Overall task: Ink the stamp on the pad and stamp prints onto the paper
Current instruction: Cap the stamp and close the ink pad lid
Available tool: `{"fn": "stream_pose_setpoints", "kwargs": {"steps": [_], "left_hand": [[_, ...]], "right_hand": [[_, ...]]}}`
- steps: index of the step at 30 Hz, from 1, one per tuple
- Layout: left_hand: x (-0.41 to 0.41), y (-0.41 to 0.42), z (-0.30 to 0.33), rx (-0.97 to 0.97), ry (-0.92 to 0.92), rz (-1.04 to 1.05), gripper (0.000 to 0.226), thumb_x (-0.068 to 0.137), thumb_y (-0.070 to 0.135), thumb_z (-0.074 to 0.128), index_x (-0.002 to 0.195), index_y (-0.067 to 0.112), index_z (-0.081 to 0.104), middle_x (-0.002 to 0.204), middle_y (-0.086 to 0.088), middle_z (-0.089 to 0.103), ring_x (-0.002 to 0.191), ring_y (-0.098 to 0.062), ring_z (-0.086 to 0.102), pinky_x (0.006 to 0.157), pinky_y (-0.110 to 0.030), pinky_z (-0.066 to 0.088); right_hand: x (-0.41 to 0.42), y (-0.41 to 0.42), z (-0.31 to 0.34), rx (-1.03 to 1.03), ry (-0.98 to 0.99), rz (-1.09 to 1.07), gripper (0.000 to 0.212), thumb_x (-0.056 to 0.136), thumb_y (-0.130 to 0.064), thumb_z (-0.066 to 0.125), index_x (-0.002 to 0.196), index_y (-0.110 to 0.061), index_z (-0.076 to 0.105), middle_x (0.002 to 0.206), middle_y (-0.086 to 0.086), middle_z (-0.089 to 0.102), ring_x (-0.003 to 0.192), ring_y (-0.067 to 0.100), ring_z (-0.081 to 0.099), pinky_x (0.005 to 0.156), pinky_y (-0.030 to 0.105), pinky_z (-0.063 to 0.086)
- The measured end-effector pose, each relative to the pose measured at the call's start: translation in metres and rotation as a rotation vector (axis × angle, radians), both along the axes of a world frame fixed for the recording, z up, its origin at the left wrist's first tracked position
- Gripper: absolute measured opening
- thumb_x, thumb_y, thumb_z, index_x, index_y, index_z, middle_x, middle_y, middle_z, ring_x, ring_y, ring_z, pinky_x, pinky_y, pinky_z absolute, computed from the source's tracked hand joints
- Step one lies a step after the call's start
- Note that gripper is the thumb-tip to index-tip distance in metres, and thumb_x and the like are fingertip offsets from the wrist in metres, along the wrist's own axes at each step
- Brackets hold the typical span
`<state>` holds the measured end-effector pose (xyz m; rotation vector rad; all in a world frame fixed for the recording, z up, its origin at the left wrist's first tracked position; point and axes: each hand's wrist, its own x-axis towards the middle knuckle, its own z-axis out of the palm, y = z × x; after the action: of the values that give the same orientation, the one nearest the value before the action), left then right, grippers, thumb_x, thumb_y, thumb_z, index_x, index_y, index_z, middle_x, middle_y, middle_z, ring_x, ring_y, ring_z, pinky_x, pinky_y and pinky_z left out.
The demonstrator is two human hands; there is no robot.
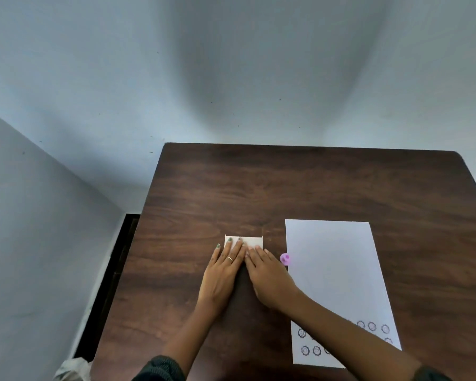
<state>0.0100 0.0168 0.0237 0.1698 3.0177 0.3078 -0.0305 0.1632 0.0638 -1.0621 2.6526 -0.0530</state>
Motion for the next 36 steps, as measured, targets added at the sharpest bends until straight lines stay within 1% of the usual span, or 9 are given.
{"fn": "stream_pose_setpoints", "kwargs": {"steps": [5,8,10,13,17,19,23,29,36], "left_hand": [[-0.027,-0.003,-0.004,0.004,0.014,0.001,0.049,0.090,0.015,0.032,0.138,0.010,0.045,0.144,-0.006,0.045,0.134,-0.028,0.040,0.114,-0.036,0.009],[-0.035,-0.003,-0.008,0.025,0.040,-0.009,0.049,0.092,0.016,0.031,0.141,0.011,0.039,0.148,-0.006,0.040,0.137,-0.028,0.036,0.115,-0.039,0.022],[-0.036,-0.005,-0.010,0.040,0.043,-0.018,0.050,0.093,0.017,0.031,0.141,0.011,0.038,0.149,-0.006,0.039,0.138,-0.027,0.034,0.113,-0.042,0.030],[-0.035,-0.008,-0.011,0.052,0.063,-0.029,0.051,0.092,0.014,0.031,0.143,0.011,0.035,0.150,-0.005,0.037,0.139,-0.026,0.031,0.112,-0.039,0.023],[-0.036,-0.007,-0.011,0.069,0.073,-0.009,0.053,0.091,0.010,0.030,0.143,0.010,0.035,0.150,-0.005,0.035,0.139,-0.026,0.029,0.114,-0.038,0.017],[-0.035,-0.006,-0.012,0.097,0.070,0.006,0.053,0.091,0.010,0.028,0.144,0.009,0.032,0.152,-0.005,0.030,0.140,-0.027,0.025,0.116,-0.035,0.020],[-0.034,-0.003,-0.012,0.121,0.059,0.025,0.053,0.092,0.011,0.027,0.146,0.009,0.029,0.153,-0.006,0.029,0.141,-0.028,0.023,0.112,-0.040,0.023],[-0.034,-0.003,-0.011,0.117,0.055,0.039,0.053,0.092,0.011,0.027,0.145,0.010,0.029,0.153,-0.006,0.030,0.141,-0.028,0.024,0.111,-0.039,0.024],[-0.033,-0.002,-0.012,0.109,0.049,0.044,0.055,0.091,0.011,0.027,0.146,0.010,0.028,0.153,-0.006,0.029,0.141,-0.028,0.024,0.111,-0.037,0.021]], "right_hand": [[-0.030,-0.005,0.002,0.040,-0.035,0.037,0.062,0.089,-0.008,0.044,0.142,0.001,0.014,0.153,0.021,0.017,0.142,0.033,0.014,0.116,0.040,0.007],[-0.039,-0.006,0.004,0.038,-0.045,0.034,0.061,0.090,-0.007,0.042,0.143,0.000,0.012,0.154,0.020,0.014,0.143,0.031,0.011,0.116,0.038,0.005],[-0.043,-0.007,0.005,0.027,-0.094,0.026,0.058,0.091,-0.009,0.040,0.143,-0.001,0.015,0.154,0.019,0.017,0.142,0.030,0.013,0.116,0.036,0.007],[-0.052,-0.003,0.015,-0.196,-0.186,-0.104,0.047,0.091,-0.013,0.038,0.137,-0.005,0.035,0.147,0.015,0.036,0.137,0.027,0.031,0.113,0.034,0.023],[-0.072,0.022,0.037,-0.459,-0.102,-0.387,0.027,0.087,-0.021,0.046,0.097,-0.007,0.067,0.104,0.013,0.069,0.096,0.028,0.062,0.084,0.035,0.049],[-0.080,0.034,0.050,-0.300,-0.227,-0.420,0.027,0.085,-0.032,0.054,0.086,-0.008,0.068,0.091,0.009,0.069,0.082,0.021,0.062,0.072,0.030,0.050],[-0.075,0.039,0.054,0.034,-0.395,-0.415,0.037,0.075,-0.041,0.068,0.096,-0.012,0.063,0.099,0.004,0.063,0.083,0.017,0.061,0.071,0.025,0.049],[-0.066,0.032,0.029,0.069,-0.348,-0.481,0.016,0.087,-0.020,0.057,0.094,-0.006,0.062,0.101,0.011,0.067,0.088,0.022,0.064,0.076,0.023,0.047],[-0.095,0.019,0.026,-0.068,-0.301,-0.616,0.023,0.089,-0.024,0.055,0.100,-0.006,0.063,0.103,0.010,0.066,0.094,0.024,0.062,0.083,0.026,0.046]]}}
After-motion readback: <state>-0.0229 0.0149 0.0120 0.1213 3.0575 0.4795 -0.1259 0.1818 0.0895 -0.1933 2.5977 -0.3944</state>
